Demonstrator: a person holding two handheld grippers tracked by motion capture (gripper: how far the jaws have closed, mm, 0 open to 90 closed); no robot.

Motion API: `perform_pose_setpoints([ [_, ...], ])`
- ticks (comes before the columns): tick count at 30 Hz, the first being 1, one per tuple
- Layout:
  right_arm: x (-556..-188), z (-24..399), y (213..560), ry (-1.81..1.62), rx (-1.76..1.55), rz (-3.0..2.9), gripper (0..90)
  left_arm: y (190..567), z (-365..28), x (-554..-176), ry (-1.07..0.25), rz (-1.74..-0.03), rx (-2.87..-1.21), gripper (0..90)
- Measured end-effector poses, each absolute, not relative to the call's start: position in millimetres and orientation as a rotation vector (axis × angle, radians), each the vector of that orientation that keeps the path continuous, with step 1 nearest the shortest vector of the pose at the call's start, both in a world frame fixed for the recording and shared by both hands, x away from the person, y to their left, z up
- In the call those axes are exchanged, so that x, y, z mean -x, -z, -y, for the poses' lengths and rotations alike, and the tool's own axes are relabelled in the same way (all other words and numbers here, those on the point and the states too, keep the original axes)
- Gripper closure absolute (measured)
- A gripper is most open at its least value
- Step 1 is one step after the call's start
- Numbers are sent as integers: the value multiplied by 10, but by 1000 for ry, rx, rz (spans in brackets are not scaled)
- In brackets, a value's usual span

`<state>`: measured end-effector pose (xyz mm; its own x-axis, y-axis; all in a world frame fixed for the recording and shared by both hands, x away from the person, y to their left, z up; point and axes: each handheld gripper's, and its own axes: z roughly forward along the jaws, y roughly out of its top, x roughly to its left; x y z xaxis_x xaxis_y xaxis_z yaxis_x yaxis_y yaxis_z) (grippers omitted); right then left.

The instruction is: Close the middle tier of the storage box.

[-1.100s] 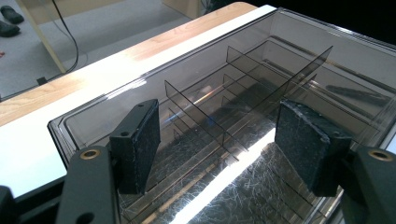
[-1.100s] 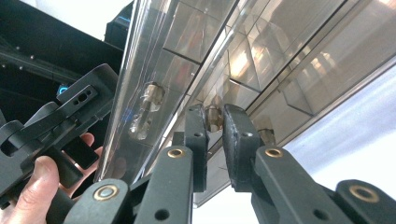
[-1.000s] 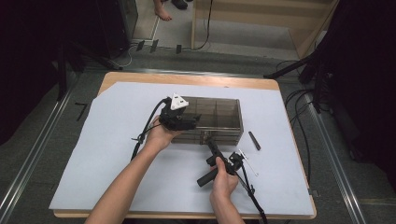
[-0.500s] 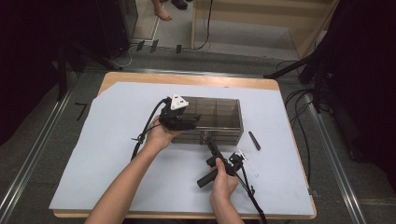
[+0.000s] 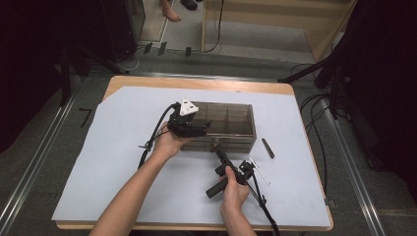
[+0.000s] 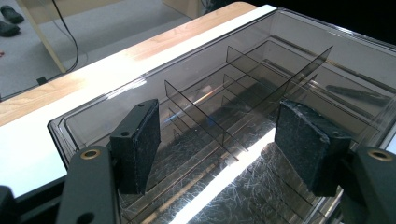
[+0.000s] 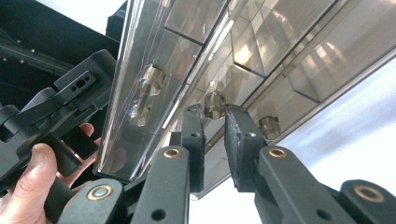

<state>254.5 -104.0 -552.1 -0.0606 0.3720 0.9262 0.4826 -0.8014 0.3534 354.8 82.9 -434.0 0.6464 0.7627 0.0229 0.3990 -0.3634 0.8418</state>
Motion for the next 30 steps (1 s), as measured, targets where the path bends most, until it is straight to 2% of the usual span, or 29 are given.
perform_pose_setpoints([
  [25, -2554, 1019, 5516, 1980, 2068, 972, 803, 4340, -828, -3548, -526, -907, -1990, 327],
  [30, -2550, 991, 5508, 1984, 2082, 958, 784, 4339, -829, -3548, -525, -907, -1991, 327],
])
